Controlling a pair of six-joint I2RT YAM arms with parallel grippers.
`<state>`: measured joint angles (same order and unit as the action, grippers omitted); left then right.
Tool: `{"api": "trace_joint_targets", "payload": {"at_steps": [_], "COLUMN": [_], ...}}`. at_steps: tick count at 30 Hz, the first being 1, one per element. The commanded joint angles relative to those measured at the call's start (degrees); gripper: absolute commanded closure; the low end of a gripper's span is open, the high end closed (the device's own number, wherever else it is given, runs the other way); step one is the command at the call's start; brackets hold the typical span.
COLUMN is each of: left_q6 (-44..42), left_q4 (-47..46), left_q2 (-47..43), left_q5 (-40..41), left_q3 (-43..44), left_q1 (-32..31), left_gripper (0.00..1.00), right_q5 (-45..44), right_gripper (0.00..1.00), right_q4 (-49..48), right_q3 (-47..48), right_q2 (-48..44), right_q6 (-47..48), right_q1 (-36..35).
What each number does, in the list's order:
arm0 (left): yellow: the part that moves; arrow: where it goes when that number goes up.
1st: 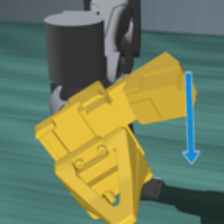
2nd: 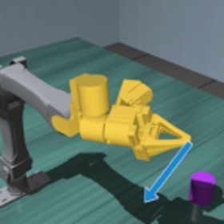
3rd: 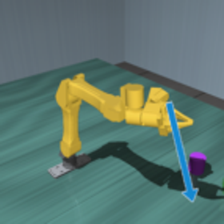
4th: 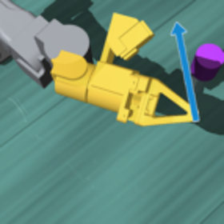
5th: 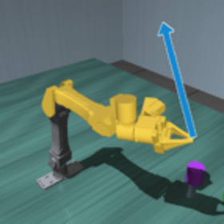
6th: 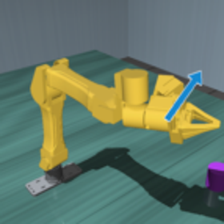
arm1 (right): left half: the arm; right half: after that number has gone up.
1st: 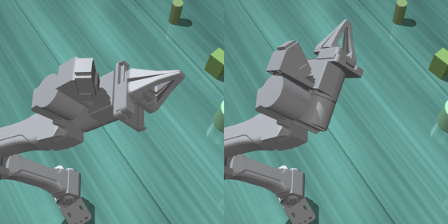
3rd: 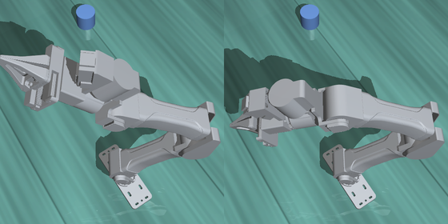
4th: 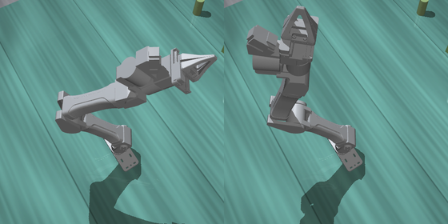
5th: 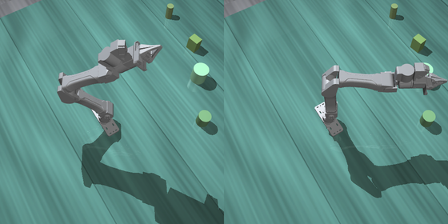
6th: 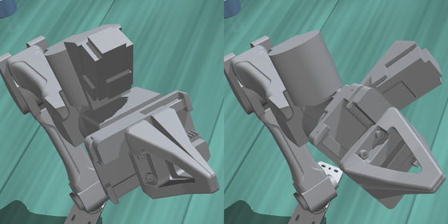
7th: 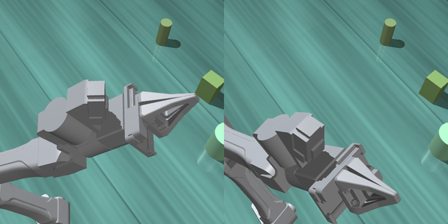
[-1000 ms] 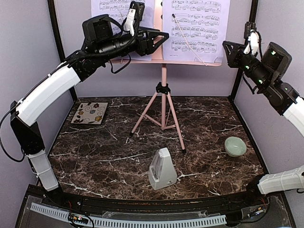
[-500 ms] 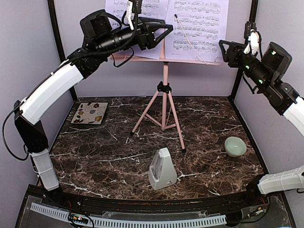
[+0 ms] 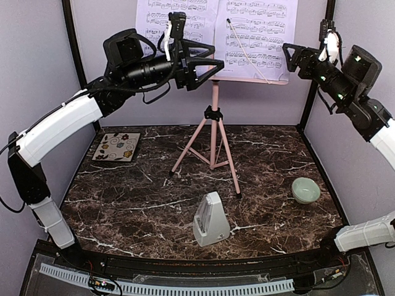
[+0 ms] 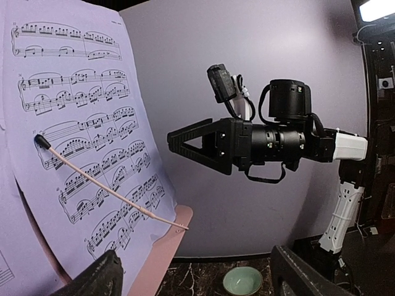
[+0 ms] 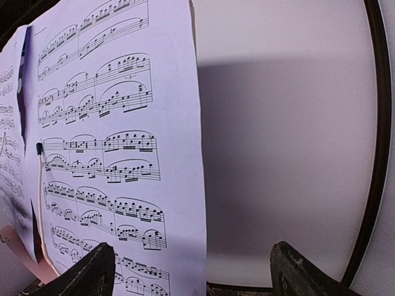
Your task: Set up the instrument practice props
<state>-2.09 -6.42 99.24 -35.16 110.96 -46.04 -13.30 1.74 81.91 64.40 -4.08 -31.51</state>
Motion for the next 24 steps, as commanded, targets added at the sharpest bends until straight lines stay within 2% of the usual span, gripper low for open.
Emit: {"api": "trace_joint_targets", "payload": {"at_steps": [1, 6, 11, 14, 16, 19, 24], "left_q6": [-2.79, 1.39, 11.36, 9.70, 9.03, 10.48, 12.84], "left_q4": [-6.14, -8.36, -12.44, -8.44, -5.52, -2.05, 2.86], "left_q2": [-7.87, -12.11, -17.95, -20.43, -21.70, -23.38, -22.40], "left_q5": [-0.58, 2.59, 8.25, 12.05, 15.18, 18.31, 14.92], "left_q3": [-4.82, -8.52, -14.76, -15.24, -15.43, -15.96, -14.68], "left_q1": [-0.28, 1.94, 10.18, 14.22, 15.58, 18.82, 24.54], "left_gripper": [0.15, 0.14, 0.18, 0.20, 0.25, 0.37, 0.51], "right_q5": [-2.94, -4.12, -5.05, -5.87, -6.29, -6.58, -6.80], "right_gripper": [0.12, 0.08, 0.04, 0.02, 0.01, 0.00, 0.00], "right_q4": [1.10, 3.05, 4.65, 5.36, 5.99, 6.82, 7.57], "right_q3": [2.92, 4.81, 5.79, 6.04, 6.32, 6.74, 7.38], "right_q2": [0.80, 1.49, 1.77, 1.75, 1.81, 2.04, 2.71], "right_q6": [0.82, 0.96, 0.12, 0.18, 0.08, 0.02, -0.27], "right_q1": [-0.21, -0.12, -0.08, -0.13, -0.13, -0.13, -0.13]}}
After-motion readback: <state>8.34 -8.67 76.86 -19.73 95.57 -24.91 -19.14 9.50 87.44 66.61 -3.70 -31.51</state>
